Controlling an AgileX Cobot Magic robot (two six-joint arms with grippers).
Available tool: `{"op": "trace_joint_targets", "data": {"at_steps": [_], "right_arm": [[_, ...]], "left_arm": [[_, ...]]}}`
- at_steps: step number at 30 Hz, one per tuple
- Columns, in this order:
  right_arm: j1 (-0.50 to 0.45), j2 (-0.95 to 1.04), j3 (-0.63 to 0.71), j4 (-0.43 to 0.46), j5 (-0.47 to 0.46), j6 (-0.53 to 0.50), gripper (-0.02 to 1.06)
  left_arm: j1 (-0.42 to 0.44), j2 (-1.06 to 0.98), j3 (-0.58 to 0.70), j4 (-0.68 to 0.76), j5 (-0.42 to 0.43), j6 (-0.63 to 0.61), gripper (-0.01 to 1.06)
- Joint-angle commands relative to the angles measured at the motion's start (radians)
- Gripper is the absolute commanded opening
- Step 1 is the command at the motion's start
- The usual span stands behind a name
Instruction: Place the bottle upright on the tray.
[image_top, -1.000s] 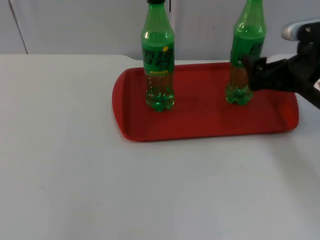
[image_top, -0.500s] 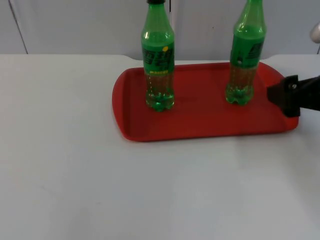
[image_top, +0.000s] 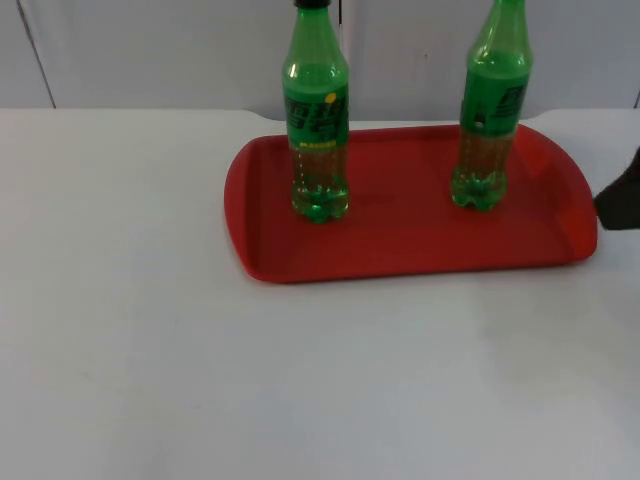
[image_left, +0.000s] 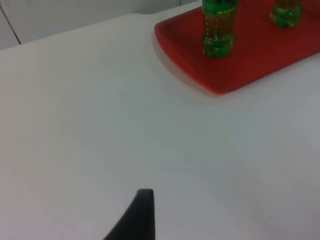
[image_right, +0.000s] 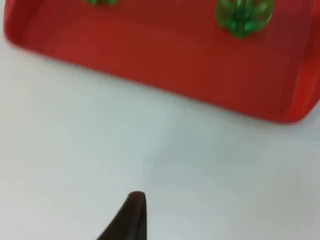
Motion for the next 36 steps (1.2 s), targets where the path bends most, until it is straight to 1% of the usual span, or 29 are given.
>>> {"op": "trace_joint_targets", "data": {"at_steps": [1, 2, 3, 6, 10, 16, 17, 21, 22, 26, 27, 30, 32, 36], "right_arm": [[0.004, -0.015, -0.038, -0.016, 0.107, -0.008, 1.05], [0.004, -0.019, -0.062, -0.014, 0.154, -0.008, 1.05], [0.004, -0.024, -0.078, -0.011, 0.177, -0.008, 1.05], [0.004, -0.045, -0.100, -0.004, 0.201, -0.008, 1.05], [0.004, -0.104, -0.105, -0.004, 0.199, -0.008, 1.05], [0.004, -0.292, -0.105, -0.004, 0.217, -0.008, 1.05], [0.004, -0.292, -0.105, -0.004, 0.217, -0.008, 1.05], [0.004, -0.421, -0.105, -0.006, 0.268, -0.008, 1.05], [0.004, -0.421, -0.105, -0.006, 0.268, -0.008, 1.05], [0.004, -0.540, -0.105, -0.006, 0.299, -0.008, 1.05], [0.004, -0.540, -0.105, -0.006, 0.299, -0.008, 1.05], [0.004, -0.646, -0.105, -0.006, 0.326, -0.008, 1.05], [0.004, -0.670, -0.105, -0.006, 0.331, -0.008, 1.05], [0.004, -0.776, -0.105, -0.007, 0.373, -0.008, 1.05]], "left_arm": [[0.004, -0.004, 0.005, 0.005, -0.009, -0.005, 1.05], [0.004, -0.004, 0.005, 0.005, -0.009, -0.005, 1.05], [0.004, -0.004, 0.005, 0.005, -0.009, -0.005, 1.05], [0.004, -0.004, 0.005, 0.005, -0.009, -0.005, 1.05], [0.004, -0.004, 0.005, 0.005, -0.009, -0.005, 1.05], [0.004, -0.004, 0.005, 0.005, -0.009, -0.005, 1.05], [0.004, -0.004, 0.005, 0.005, -0.009, -0.005, 1.05], [0.004, -0.004, 0.005, 0.005, -0.009, -0.005, 1.05], [0.004, -0.004, 0.005, 0.005, -0.009, -0.005, 1.05], [0.004, -0.004, 0.005, 0.005, -0.009, -0.005, 1.05], [0.004, -0.004, 0.005, 0.005, -0.009, -0.005, 1.05], [0.004, -0.004, 0.005, 0.005, -0.009, -0.005, 1.05], [0.004, -0.004, 0.005, 0.005, -0.009, -0.005, 1.05], [0.004, -0.004, 0.005, 0.005, -0.009, -0.005, 1.05]]}}
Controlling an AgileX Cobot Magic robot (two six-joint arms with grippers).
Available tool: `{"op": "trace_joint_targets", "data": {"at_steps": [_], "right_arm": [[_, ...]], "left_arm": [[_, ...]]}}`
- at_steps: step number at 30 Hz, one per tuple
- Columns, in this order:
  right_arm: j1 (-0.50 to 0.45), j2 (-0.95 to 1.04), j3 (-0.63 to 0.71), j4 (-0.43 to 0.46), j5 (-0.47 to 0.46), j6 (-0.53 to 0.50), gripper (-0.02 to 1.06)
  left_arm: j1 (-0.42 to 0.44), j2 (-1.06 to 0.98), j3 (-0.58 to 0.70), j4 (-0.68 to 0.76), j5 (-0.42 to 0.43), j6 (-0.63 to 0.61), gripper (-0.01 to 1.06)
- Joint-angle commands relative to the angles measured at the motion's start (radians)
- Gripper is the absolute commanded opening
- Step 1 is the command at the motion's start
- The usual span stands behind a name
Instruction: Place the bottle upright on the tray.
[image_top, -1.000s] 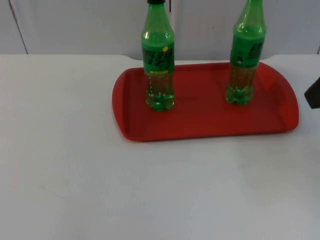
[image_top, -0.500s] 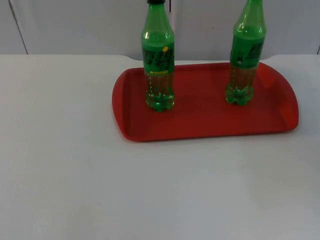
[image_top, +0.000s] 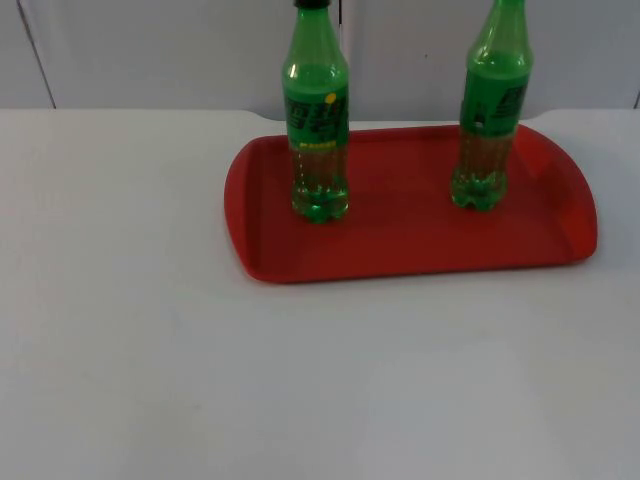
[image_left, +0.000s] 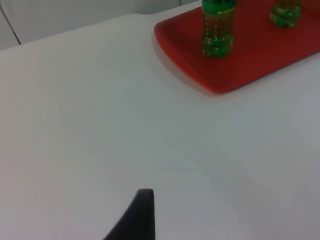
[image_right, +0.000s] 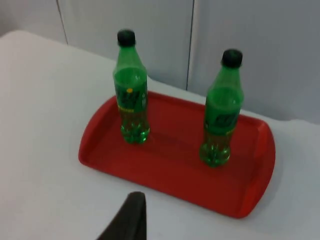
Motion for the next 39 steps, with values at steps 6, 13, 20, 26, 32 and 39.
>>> {"op": "trace_joint_targets", "data": {"at_steps": [6, 13, 20, 26, 32, 39], "right_arm": [[0.004, -0.136, -0.006, -0.010, 0.077, -0.008, 1.05], [0.004, -0.252, -0.006, -0.010, 0.167, -0.008, 1.05], [0.004, -0.348, 0.008, -0.031, 0.238, -0.008, 1.05], [0.004, -0.436, 0.065, -0.039, 0.275, 0.003, 1.05], [0.004, -0.519, 0.134, -0.039, 0.290, 0.006, 1.05], [0.004, -0.581, 0.214, -0.047, 0.320, 0.018, 1.05]], "left_arm": [[0.004, -0.004, 0.005, 0.005, -0.009, -0.005, 1.05], [0.004, -0.004, 0.005, 0.005, -0.009, -0.005, 1.05], [0.004, -0.004, 0.005, 0.005, -0.009, -0.005, 1.05], [0.004, -0.004, 0.005, 0.005, -0.009, -0.005, 1.05], [0.004, -0.004, 0.005, 0.005, -0.009, -0.005, 1.05], [0.004, -0.004, 0.005, 0.005, -0.009, -0.005, 1.05]]}}
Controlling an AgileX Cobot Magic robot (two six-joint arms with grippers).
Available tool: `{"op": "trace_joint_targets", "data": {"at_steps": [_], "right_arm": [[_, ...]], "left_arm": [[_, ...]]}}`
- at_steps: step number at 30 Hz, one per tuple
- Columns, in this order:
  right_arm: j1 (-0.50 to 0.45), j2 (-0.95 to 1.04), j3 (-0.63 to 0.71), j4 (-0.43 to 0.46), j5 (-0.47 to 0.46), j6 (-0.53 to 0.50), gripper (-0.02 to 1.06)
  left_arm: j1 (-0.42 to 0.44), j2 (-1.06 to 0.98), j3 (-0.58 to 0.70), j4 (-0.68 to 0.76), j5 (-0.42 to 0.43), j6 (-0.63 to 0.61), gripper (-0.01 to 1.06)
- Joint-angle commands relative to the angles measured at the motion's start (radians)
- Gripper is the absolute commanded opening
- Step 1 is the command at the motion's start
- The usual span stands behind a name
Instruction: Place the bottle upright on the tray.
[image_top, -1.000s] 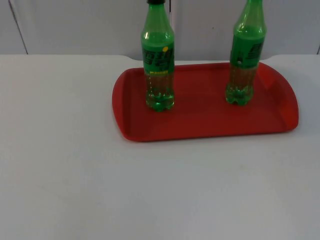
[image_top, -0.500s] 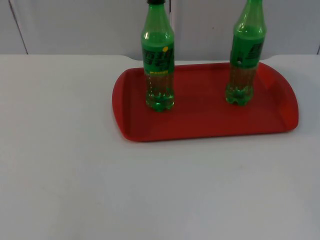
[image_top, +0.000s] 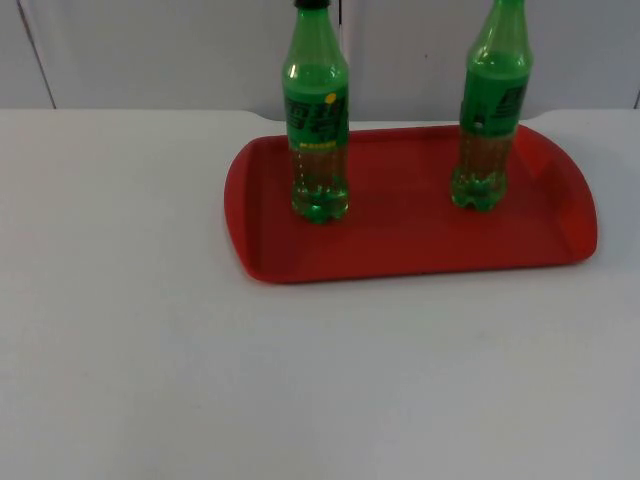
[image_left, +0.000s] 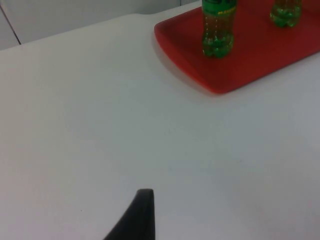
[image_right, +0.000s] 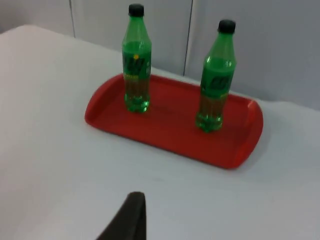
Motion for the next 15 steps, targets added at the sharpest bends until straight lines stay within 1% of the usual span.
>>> {"op": "trace_joint_targets", "data": {"at_steps": [1, 2, 5, 13, 15], "right_arm": [[0.004, -0.005, 0.021, -0.010, 0.009, 0.011, 1.05], [0.004, -0.005, 0.039, -0.018, 0.028, 0.030, 1.05], [0.004, -0.005, 0.077, -0.025, 0.025, 0.034, 1.05], [0.004, -0.005, 0.118, -0.029, 0.021, 0.034, 1.05], [0.004, -0.005, 0.127, -0.043, 0.027, 0.055, 1.05]], "left_arm": [[0.004, -0.004, 0.005, 0.005, -0.009, -0.005, 1.05], [0.004, -0.004, 0.005, 0.005, -0.009, -0.005, 1.05], [0.004, -0.004, 0.005, 0.005, -0.009, -0.005, 1.05], [0.004, -0.004, 0.005, 0.005, -0.009, -0.005, 1.05], [0.004, -0.004, 0.005, 0.005, -0.009, -0.005, 1.05]]}}
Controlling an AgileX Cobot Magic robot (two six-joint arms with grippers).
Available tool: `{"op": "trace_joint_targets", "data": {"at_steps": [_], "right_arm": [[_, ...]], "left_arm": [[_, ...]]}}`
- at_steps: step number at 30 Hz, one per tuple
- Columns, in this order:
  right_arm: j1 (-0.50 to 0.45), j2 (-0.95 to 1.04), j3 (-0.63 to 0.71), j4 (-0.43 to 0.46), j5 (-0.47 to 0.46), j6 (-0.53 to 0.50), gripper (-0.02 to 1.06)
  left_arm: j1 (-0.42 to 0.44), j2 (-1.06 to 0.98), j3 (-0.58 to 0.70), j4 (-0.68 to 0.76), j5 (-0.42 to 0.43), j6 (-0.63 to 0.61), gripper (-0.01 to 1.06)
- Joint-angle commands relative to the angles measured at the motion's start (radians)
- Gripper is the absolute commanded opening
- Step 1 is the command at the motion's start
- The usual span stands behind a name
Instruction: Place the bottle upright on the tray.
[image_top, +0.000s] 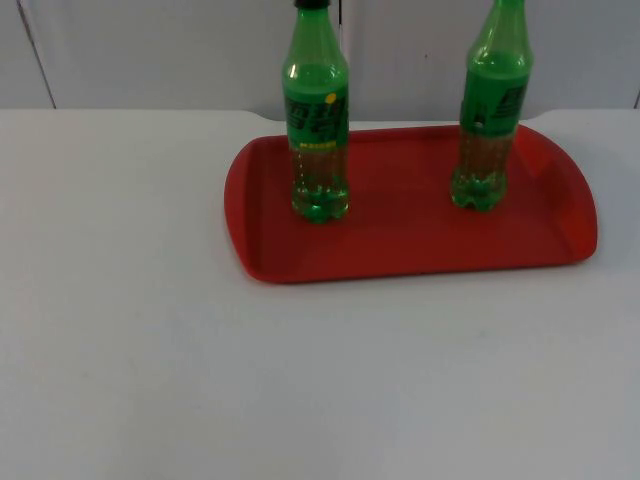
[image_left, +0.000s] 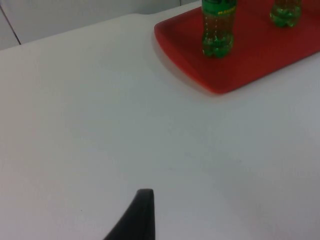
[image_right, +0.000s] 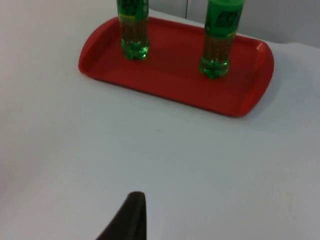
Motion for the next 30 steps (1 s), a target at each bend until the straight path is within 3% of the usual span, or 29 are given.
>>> {"op": "trace_joint_targets", "data": {"at_steps": [1, 5, 30], "right_arm": [[0.004, -0.003, 0.008, -0.036, -0.001, 0.040, 1.05], [0.004, -0.003, 0.008, -0.078, -0.001, 0.104, 1.05], [0.004, -0.003, 0.008, -0.072, -0.005, 0.058, 1.05]], "left_arm": [[0.004, -0.004, 0.005, 0.005, -0.009, -0.005, 1.05], [0.004, -0.004, 0.005, 0.005, -0.009, -0.005, 1.05], [0.004, -0.004, 0.005, 0.005, -0.009, -0.005, 1.05]]}}
